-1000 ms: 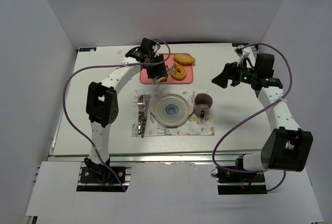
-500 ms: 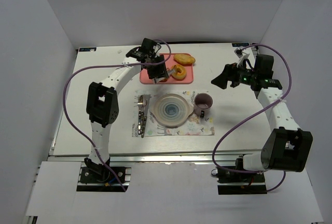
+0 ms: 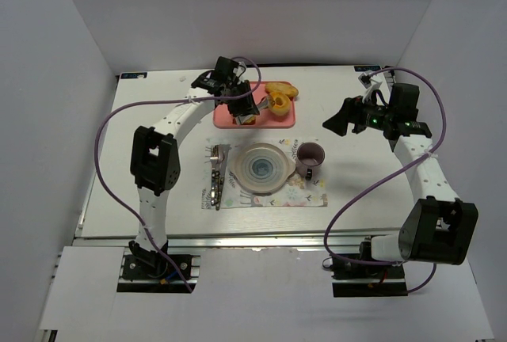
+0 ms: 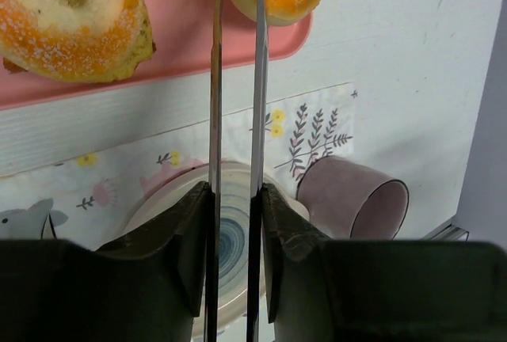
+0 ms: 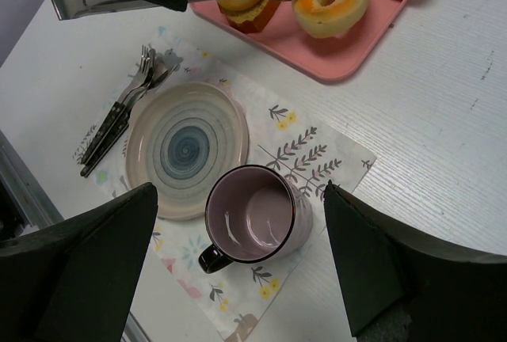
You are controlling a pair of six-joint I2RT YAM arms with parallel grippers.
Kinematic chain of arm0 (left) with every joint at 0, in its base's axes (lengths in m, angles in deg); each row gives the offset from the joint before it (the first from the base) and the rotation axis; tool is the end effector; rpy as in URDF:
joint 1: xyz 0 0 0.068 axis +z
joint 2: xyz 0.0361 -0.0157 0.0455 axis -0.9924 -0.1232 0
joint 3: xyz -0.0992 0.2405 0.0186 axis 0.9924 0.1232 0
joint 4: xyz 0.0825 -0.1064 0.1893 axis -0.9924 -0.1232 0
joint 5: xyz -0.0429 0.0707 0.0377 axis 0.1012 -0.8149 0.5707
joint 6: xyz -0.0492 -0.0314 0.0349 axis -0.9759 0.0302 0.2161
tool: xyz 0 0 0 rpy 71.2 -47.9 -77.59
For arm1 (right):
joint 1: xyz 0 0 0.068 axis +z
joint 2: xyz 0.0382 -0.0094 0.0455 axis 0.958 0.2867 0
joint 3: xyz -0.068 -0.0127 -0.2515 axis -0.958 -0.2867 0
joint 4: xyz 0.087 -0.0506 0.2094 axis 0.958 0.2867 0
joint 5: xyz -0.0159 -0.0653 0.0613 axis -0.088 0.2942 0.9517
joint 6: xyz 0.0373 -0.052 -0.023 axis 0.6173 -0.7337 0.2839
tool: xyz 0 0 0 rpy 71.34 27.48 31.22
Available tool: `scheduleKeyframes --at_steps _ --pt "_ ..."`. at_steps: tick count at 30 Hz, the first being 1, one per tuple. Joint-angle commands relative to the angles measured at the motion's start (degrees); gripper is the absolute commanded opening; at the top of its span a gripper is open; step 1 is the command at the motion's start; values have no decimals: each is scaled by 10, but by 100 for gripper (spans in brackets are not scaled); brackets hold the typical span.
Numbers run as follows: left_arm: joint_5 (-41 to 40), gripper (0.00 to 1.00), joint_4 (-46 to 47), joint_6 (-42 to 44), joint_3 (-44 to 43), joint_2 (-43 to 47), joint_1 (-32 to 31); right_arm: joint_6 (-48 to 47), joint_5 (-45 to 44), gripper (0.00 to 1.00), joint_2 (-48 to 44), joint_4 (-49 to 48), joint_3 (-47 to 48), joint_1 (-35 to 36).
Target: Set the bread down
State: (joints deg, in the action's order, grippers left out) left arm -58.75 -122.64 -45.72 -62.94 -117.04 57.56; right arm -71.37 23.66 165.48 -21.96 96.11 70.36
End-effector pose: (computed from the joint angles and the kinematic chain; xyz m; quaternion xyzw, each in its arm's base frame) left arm 0.4000 -0.2063 0.2461 -0.0091 0.9372 -0.2704 0.2201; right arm 0.2849 0.0246 0.3088 -0.1980 0.7949 0.3128 0.4808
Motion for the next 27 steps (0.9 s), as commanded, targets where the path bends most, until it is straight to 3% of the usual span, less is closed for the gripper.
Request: scheduleKeyframes --at_steps 1,8,15,19,27 --pt "5 3 52 -15 14 94 -5 2 13 89 -18 -12 3 -3" --pt "13 3 72 -20 180 251 -5 -6 10 89 -19 -2 8 -4" --pt "50 2 88 -14 402 426 -6 -6 15 90 -6 2 22 -3" --pt "63 2 88 -12 499 474 -13 -7 18 89 0 10 32 -3" --pt "50 9 112 -12 565 481 -34 -12 20 90 -2 18 32 -3"
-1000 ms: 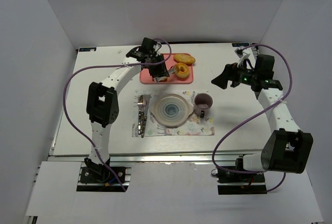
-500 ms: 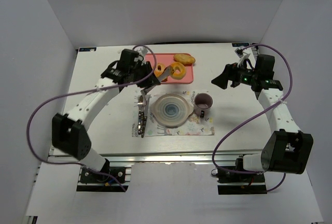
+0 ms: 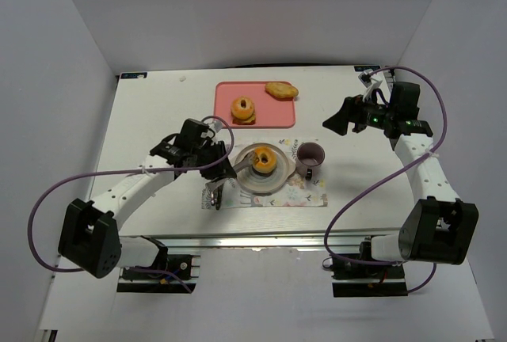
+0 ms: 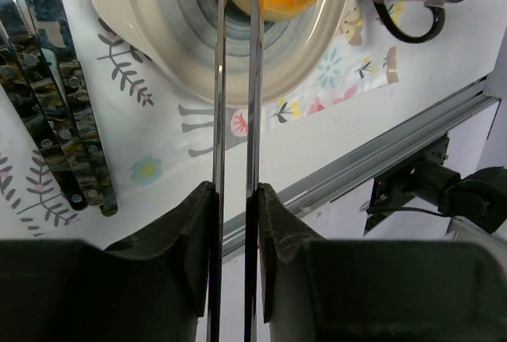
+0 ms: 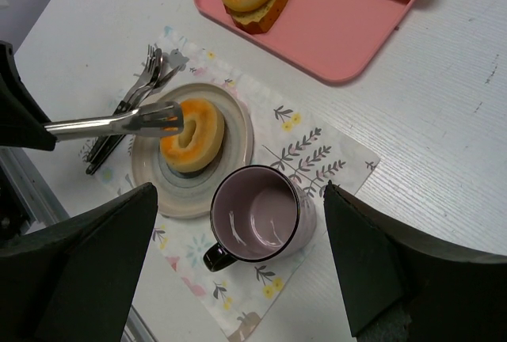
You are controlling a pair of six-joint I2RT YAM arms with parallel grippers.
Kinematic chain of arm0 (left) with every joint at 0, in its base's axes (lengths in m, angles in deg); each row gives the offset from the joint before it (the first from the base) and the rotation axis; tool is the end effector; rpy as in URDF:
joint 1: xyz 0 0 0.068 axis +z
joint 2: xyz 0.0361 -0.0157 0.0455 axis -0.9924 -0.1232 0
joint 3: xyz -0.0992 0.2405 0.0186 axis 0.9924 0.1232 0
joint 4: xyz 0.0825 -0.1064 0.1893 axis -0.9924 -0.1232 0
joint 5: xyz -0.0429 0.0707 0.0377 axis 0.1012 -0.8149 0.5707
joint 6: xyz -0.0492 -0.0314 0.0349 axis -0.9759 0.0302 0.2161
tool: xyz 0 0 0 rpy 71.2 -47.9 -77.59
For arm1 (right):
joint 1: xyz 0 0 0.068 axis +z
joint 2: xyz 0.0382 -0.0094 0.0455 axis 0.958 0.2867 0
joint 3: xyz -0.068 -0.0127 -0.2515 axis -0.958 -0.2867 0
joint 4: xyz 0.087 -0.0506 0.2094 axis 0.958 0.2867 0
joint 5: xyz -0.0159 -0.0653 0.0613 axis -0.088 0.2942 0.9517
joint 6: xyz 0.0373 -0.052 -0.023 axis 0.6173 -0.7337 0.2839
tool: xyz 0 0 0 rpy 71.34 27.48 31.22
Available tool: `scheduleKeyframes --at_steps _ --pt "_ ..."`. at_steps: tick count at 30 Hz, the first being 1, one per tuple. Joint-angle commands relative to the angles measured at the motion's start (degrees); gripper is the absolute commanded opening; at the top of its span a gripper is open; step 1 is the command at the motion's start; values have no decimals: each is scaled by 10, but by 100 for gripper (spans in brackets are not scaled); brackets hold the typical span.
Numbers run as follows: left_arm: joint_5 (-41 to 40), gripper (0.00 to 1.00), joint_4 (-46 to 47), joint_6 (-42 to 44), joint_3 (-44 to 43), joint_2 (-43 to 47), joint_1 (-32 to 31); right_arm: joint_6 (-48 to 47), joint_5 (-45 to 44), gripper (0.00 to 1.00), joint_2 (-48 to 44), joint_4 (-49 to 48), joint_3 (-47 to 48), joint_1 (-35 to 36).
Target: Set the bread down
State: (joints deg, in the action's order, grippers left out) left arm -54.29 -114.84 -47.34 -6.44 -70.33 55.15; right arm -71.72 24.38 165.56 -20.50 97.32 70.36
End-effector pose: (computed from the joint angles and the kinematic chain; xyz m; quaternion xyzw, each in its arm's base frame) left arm 0.2102 -0.1323 0.2342 0.0069 0.9373 -0.3008 0.1757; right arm 0.2844 0.0251 0.3129 -0.2024 0.7934 0.3171 0.4785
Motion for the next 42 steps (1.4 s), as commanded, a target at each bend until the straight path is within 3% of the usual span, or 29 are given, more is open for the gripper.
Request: scheduleKeyframes --at_steps 1,3,6,10,20,26,31,34,42 --pt "3 12 37 4 -1 7 -12 -9 13 89 -5 5 20 -3" --pt "-10 30 32 8 -8 1 -17 -9 12 89 -8 5 16 -3" --pt "-22 48 19 16 -23 -6 -18 -10 12 90 -10 5 13 -3" --pt "-29 60 2 21 -37 -1 -18 -9 12 90 -11 5 10 -3" --pt "-58 60 -22 17 -90 21 -18 -7 17 89 -5 1 11 -3" --pt "-116 55 -92 59 -132 9 -2 -10 23 89 -4 0 12 -3" --pt "-159 51 -102 85 -96 34 77 -21 22 90 -9 2 7 -2" --pt "-179 51 -89 118 -65 48 163 -22 24 89 -10 2 5 -2" --pt "-201 51 -41 156 -52 35 220 -27 30 89 -8 4 10 -2"
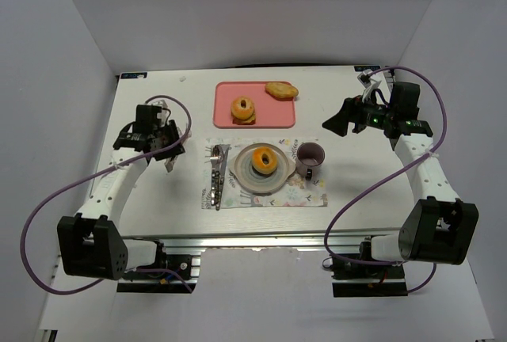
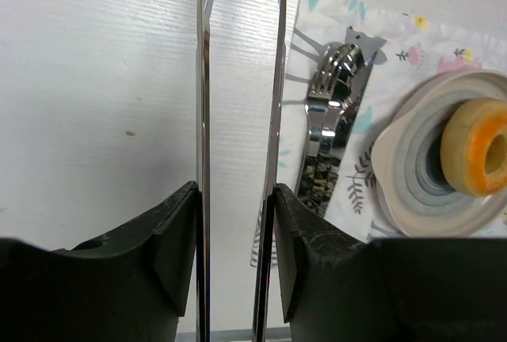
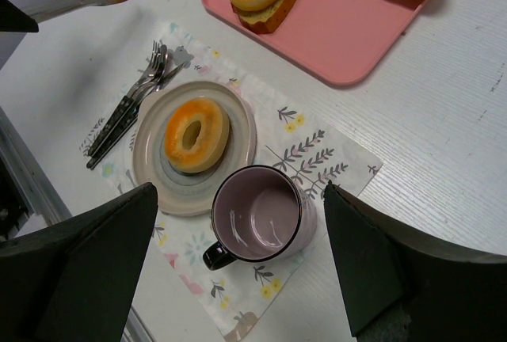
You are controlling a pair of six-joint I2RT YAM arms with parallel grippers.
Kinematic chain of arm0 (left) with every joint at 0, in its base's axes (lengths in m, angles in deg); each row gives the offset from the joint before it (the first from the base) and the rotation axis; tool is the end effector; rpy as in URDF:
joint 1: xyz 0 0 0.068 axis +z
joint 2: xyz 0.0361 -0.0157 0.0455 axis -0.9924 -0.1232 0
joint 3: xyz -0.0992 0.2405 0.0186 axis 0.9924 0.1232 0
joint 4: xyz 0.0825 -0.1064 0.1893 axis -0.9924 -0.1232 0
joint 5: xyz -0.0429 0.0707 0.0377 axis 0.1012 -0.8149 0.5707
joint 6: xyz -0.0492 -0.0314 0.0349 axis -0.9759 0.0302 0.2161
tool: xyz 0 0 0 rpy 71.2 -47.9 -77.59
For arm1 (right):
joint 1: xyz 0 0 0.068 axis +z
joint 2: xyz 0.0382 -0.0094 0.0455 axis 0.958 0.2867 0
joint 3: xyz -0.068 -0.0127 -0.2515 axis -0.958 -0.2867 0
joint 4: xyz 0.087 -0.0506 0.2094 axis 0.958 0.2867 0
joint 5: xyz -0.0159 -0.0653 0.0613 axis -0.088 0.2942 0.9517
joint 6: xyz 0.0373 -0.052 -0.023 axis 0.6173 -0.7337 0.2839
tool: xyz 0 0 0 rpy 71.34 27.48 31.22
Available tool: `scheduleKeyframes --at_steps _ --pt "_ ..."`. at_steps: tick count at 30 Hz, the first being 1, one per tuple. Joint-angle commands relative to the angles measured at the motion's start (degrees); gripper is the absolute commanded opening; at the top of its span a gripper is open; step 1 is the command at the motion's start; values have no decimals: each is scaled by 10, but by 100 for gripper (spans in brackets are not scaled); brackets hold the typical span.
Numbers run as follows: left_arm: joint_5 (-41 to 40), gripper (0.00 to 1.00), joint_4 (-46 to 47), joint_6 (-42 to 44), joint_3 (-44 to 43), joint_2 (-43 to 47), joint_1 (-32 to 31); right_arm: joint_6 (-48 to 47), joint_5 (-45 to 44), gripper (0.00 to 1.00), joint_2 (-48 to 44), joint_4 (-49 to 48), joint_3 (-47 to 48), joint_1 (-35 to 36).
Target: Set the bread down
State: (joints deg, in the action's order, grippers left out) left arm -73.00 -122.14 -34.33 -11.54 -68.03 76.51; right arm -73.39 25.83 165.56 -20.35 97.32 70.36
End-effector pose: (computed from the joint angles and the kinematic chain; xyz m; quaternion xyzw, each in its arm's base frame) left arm 0.2393 -0.0286 0.2573 -0.1130 0.9438 -0.0867 0.2984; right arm 0.2834 0.0261 0.3131 -0.2192 0.7865 0.3206 0.4802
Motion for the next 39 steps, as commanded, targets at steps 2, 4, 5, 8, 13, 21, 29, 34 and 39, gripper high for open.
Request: scheduleKeyframes --at_steps 2,4,5,8,13,21,29,34,39 --pt "-58 51 40 46 5 7 9 -8 16 89 -8 3 8 -2" --pt "-85 51 72 60 20 7 18 -7 18 89 -7 1 6 -2" --pt "-93 51 87 67 41 6 23 -6 20 89 -7 1 7 -1" --pt "-96 55 166 85 89 3 36 -6 22 90 -4 1 8 -1" --pt "-95 60 308 104 141 -26 37 -10 25 89 -2 7 13 1" --pt "-58 70 299 125 106 -171 57 -18 21 90 -8 18 13 2" --pt "-32 78 300 104 113 -208 82 -42 20 89 -9 43 14 3" --pt "-46 98 295 93 117 -169 83 -34 -11 89 1 64 26 3" --pt "-60 98 278 73 121 -78 83 -10 -96 90 18 86 58 3"
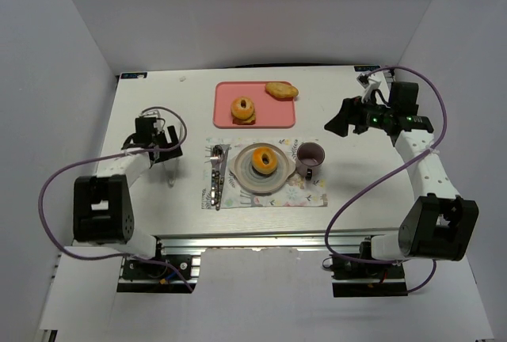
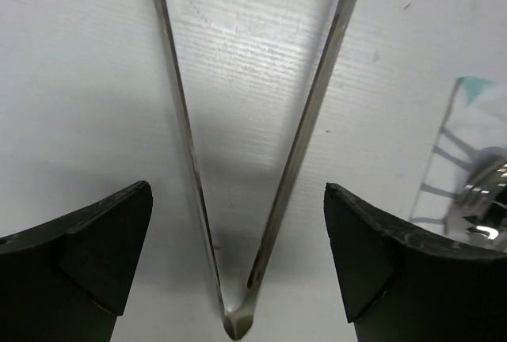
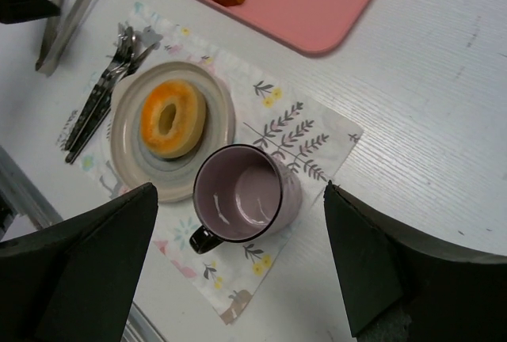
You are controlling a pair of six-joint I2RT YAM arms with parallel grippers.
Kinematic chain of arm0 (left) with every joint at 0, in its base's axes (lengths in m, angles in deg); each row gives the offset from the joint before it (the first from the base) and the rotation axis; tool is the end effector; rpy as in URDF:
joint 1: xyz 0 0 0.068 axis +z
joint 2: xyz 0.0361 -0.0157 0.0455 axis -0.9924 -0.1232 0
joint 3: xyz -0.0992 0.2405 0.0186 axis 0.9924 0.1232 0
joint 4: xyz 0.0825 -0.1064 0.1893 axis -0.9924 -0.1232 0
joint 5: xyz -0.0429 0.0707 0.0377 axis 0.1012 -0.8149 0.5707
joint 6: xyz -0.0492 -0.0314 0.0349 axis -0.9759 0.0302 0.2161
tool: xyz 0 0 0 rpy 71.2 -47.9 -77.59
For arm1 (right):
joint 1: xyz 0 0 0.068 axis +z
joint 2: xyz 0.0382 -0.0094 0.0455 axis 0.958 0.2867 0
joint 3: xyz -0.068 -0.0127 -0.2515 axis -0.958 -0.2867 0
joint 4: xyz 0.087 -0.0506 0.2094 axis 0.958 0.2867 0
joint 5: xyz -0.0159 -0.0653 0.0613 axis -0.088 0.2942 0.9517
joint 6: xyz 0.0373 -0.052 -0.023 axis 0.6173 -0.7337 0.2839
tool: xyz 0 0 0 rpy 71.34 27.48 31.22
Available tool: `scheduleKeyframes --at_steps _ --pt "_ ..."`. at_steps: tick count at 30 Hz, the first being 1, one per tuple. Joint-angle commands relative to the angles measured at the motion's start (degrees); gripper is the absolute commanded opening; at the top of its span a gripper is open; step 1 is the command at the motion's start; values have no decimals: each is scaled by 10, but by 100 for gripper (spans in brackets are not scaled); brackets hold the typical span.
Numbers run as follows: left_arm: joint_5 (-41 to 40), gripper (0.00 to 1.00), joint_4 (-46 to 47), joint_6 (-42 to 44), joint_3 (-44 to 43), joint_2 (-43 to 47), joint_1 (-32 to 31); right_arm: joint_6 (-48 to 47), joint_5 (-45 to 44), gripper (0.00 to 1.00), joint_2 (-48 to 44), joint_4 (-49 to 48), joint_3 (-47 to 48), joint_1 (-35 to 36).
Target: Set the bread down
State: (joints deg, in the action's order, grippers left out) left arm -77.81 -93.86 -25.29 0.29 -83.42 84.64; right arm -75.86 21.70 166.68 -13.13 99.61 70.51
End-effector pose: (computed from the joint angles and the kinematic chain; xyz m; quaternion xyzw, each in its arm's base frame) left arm 0.2881 0.0115 0.1681 -0.1183 0.9400 -0.0023 0.3201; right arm 0.2837 0.0241 0.3073 -0.2046 0.8182 0.2949 0.4491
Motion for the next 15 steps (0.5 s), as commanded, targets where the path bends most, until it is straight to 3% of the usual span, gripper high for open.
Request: scheduleKeyframes --at_steps 1,8,15 --pt "-16 98 -7 -24 3 92 2 16 -65 89 6 10 36 2" --pt "-42 98 -9 -88 18 253 2 64 -178 89 9 6 77 2" --pt "-60 98 -65 -154 0 356 2 87 -136 90 59 45 149 2"
